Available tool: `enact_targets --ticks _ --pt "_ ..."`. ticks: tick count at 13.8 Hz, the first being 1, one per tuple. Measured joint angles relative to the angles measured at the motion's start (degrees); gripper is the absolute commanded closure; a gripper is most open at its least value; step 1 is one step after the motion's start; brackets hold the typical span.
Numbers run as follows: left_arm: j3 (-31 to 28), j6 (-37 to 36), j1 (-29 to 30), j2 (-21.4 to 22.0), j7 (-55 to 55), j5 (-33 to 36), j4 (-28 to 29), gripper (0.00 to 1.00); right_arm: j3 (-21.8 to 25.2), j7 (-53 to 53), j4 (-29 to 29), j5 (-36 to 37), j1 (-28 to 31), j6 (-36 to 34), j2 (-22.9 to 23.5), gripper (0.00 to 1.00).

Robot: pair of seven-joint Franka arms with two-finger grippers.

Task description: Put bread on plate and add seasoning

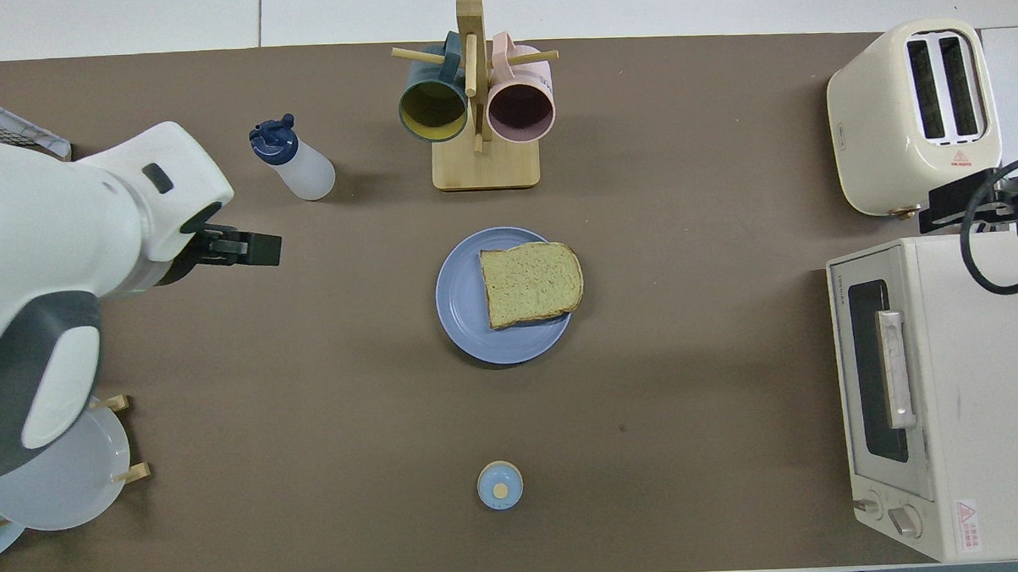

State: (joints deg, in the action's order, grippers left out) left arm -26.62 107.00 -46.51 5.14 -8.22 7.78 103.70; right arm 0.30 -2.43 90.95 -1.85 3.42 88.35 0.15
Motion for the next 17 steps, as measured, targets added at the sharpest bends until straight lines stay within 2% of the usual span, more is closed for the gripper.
enact_targets --ticks 4,7,11,17 --pt "-0.28 -6.26 8.44 1.87 13.83 -0.23 -1.06 0.00 0.00 0.00 0.00 0.00 0.00 0.00 0.00 0.00" --pt "-0.51 -7.82 14.05 2.42 22.50 -0.49 -1.03 0.00 0.00 0.00 0.00 0.00 0.00 0.00 0.00 0.00" --pt "-0.48 -9.00 15.19 2.45 22.92 -0.52 -0.92 0.00 0.00 0.00 0.00 0.00 0.00 0.00 0.00 0.00" --pt "-0.35 -9.10 19.89 3.11 22.95 -0.51 -0.96 0.00 0.00 0.00 0.00 0.00 0.00 0.00 0.00 0.00"
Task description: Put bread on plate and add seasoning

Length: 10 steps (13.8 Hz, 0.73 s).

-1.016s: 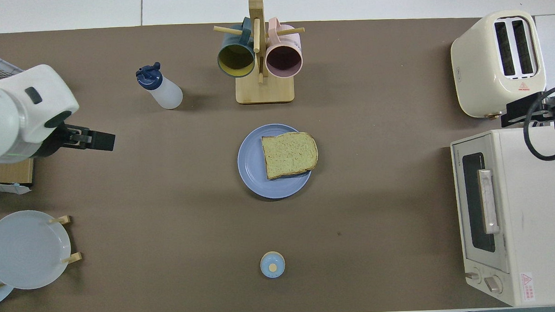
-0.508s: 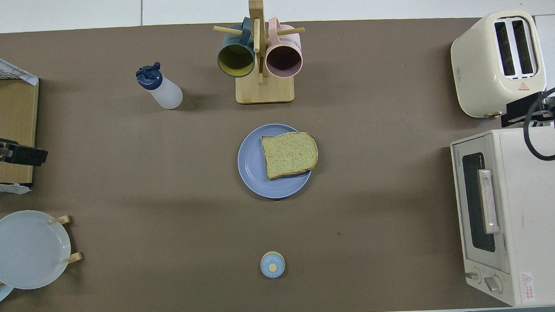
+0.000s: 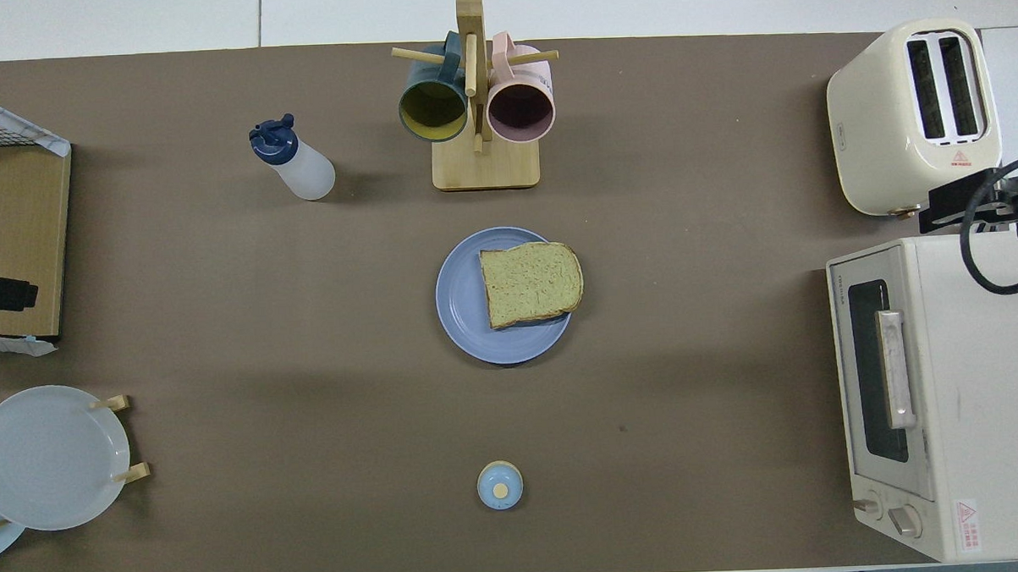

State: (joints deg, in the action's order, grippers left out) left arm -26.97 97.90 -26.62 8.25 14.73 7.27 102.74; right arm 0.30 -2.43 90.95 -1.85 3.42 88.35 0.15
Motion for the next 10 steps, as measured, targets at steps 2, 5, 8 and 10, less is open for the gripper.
enact_targets --ticks 2,5,8,10 --pt "1.54 0.02 1.59 0.01 -0.26 0.00 -0.10 0.00 0.00 0.00 0.00 0.00 0.00 0.00 0.00 0.00" --pt "15.37 -0.30 15.23 -0.76 -0.90 -0.06 -2.01 0.00 0.00 0.00 0.00 0.00 0.00 0.00 0.00 0.00" --pt "28.15 -2.35 26.63 -3.80 -5.63 -1.90 -5.77 0.00 0.00 0.00 0.00 0.00 0.00 0.00 0.00 0.00" --pt "31.20 -4.60 29.85 -5.58 -6.74 -4.27 -9.97 0.00 0.00 0.00 0.00 0.00 0.00 0.00 0.00 0.00"
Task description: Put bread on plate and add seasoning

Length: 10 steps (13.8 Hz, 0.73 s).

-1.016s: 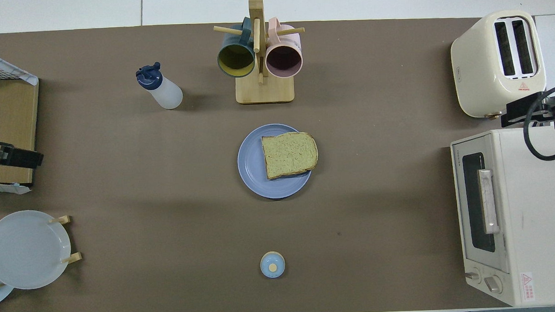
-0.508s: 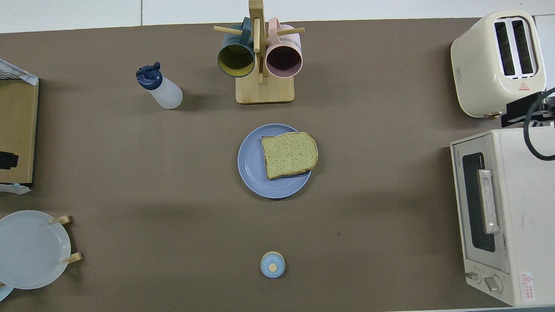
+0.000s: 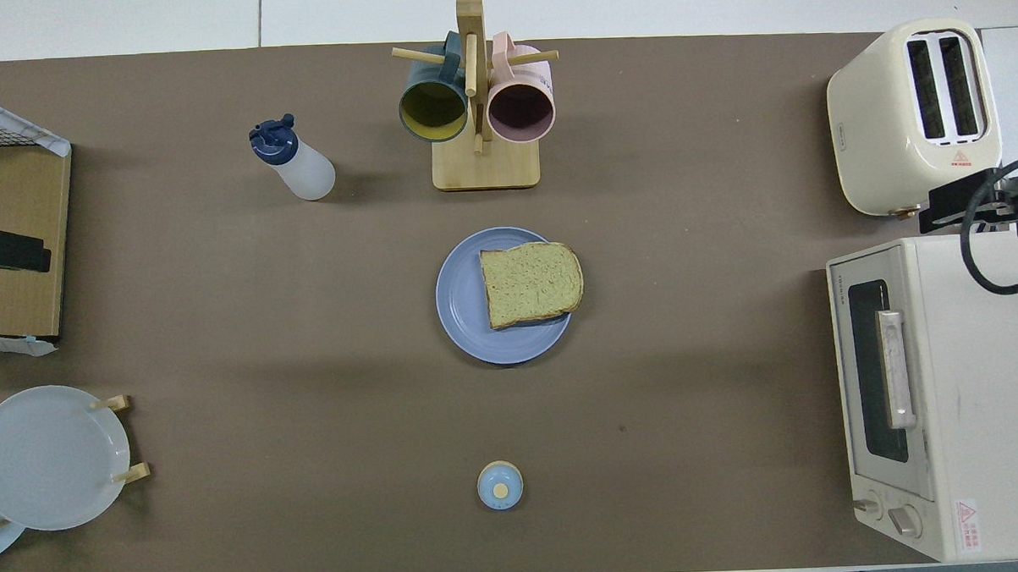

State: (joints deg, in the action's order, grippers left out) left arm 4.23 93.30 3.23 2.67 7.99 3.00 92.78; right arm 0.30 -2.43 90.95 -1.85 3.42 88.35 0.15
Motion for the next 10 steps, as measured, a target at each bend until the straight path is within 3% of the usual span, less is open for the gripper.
enact_targets --ticks 2,7,10 --pt "-0.01 -1.57 0.35 -0.20 -0.78 -0.44 -1.51 0.00 0.00 0.00 0.00 0.00 0.00 0.00 0.00 0.00" --pt "-4.07 1.10 -1.46 0.35 -0.99 -1.53 4.46 0.00 0.00 0.00 0.00 0.00 0.00 0.00 0.00 0.00" --pt "-4.28 1.22 -3.10 0.32 -1.02 -1.83 3.78 0.00 0.00 0.00 0.00 0.00 0.00 0.00 0.00 0.00"
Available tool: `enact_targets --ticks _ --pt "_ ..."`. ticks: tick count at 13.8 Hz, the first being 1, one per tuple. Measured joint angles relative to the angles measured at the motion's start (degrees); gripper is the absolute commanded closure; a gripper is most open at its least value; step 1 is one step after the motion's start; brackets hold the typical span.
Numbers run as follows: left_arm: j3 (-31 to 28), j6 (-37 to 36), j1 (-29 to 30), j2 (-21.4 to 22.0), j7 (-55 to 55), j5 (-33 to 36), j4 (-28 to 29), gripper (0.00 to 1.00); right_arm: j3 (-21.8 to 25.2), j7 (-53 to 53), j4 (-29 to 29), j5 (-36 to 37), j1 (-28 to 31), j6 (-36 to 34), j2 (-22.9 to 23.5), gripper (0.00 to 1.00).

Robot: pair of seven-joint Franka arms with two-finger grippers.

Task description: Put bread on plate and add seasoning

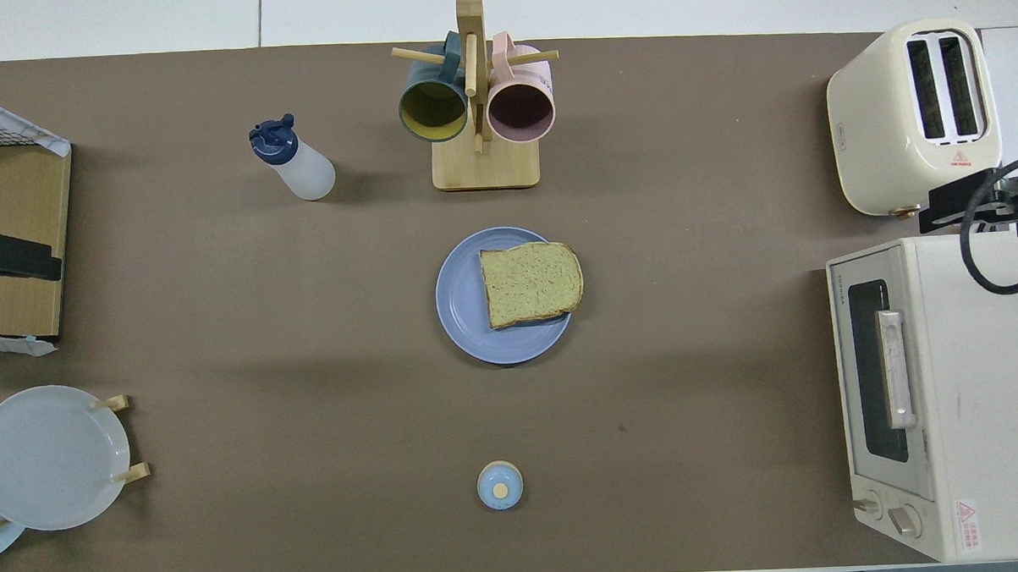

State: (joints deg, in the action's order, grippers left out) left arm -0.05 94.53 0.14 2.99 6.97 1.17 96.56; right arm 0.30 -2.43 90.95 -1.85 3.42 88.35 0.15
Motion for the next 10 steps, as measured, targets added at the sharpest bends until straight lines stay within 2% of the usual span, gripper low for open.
enact_targets --ticks 5,10 --pt "-0.07 -1.36 -4.02 -0.06 -0.18 -0.43 -1.82 0.00 0.00 0.00 0.00 0.00 0.00 0.00 0.00 0.00" --pt "-1.06 -1.45 -4.14 -0.06 -0.17 -0.43 -1.87 0.00 0.00 0.00 0.00 0.00 0.00 0.00 0.00 0.00"
